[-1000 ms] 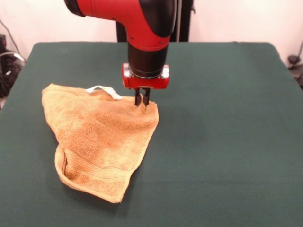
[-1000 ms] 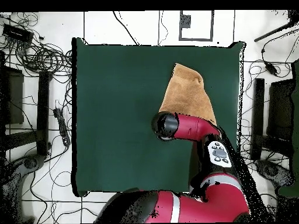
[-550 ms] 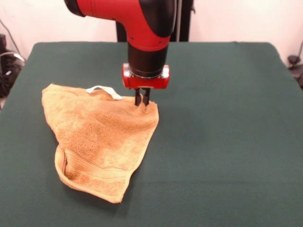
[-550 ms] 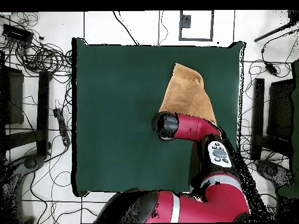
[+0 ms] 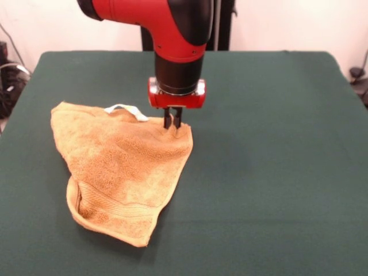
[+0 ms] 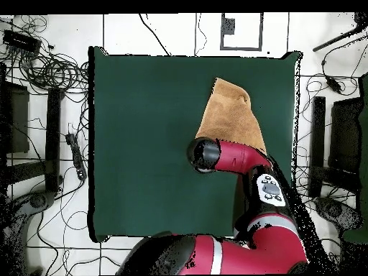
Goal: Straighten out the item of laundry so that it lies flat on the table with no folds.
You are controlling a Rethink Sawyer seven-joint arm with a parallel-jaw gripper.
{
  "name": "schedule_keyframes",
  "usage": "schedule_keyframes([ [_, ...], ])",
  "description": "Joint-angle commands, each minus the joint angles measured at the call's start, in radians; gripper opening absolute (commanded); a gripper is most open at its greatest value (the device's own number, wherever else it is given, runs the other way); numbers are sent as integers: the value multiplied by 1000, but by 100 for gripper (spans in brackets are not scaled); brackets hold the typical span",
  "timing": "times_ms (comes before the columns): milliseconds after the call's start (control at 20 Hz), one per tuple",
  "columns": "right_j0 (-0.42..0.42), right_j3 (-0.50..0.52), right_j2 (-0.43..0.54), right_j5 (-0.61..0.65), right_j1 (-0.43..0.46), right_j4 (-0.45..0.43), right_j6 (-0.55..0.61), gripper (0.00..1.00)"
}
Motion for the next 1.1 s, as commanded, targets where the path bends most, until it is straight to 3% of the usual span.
schedule_keyframes([
  [50, 33, 31, 141, -179, 209, 67, 223, 0],
  [1100, 141, 44, 105, -186, 194, 156, 304, 0],
])
